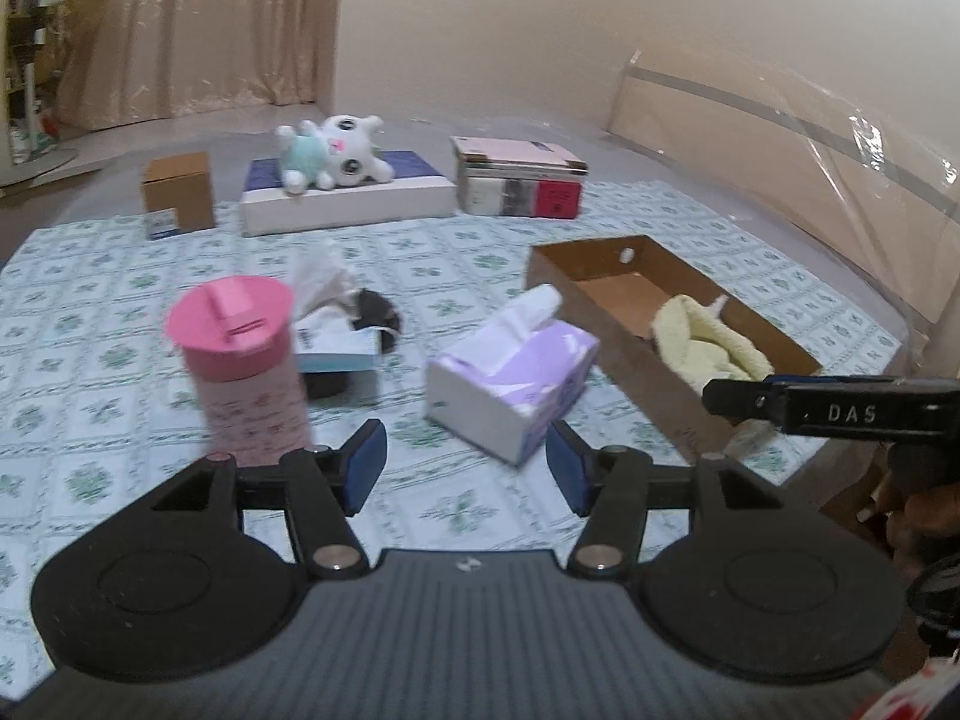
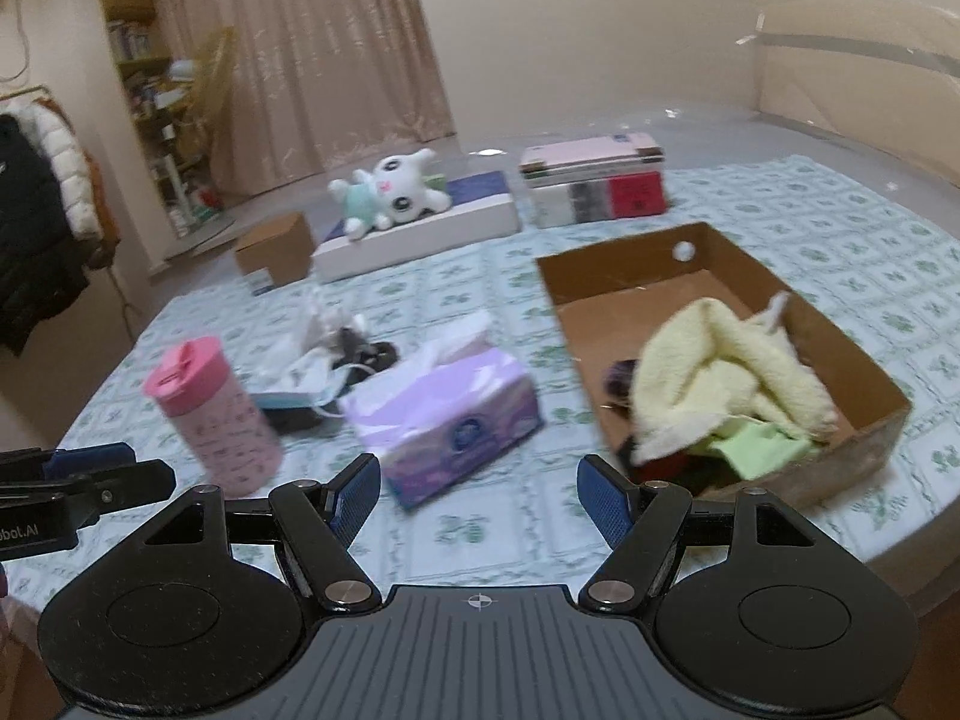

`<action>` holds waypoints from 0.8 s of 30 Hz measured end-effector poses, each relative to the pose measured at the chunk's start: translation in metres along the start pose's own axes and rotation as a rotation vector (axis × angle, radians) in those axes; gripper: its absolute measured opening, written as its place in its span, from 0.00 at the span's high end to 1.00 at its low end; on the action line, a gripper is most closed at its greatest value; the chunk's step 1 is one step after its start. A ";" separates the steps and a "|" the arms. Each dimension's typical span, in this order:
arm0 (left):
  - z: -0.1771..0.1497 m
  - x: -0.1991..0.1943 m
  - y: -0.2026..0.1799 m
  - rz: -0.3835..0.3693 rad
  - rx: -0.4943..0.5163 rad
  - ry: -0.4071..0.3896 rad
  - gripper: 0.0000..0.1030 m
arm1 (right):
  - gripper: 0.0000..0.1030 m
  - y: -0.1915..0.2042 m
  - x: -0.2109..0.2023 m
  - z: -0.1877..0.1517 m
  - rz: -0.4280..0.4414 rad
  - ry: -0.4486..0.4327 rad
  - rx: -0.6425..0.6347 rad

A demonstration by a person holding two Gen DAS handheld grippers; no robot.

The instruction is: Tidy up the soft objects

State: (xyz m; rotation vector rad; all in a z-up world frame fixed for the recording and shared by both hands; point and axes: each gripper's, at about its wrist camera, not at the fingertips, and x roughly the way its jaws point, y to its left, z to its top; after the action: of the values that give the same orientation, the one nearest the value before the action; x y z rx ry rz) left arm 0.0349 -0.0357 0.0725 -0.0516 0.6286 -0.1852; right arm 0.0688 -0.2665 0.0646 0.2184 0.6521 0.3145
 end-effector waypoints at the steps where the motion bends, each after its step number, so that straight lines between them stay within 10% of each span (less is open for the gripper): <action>1: -0.001 -0.002 0.005 0.006 -0.007 -0.002 0.46 | 0.30 0.005 0.001 0.000 0.005 -0.003 -0.004; 24: -0.011 -0.034 0.081 0.124 -0.122 -0.020 0.46 | 0.30 0.052 0.027 0.002 0.102 0.009 -0.080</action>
State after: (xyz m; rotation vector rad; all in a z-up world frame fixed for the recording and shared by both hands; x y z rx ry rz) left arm 0.0140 0.0508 0.0748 -0.1314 0.6210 -0.0263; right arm 0.0792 -0.2088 0.0668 0.1742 0.6374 0.4387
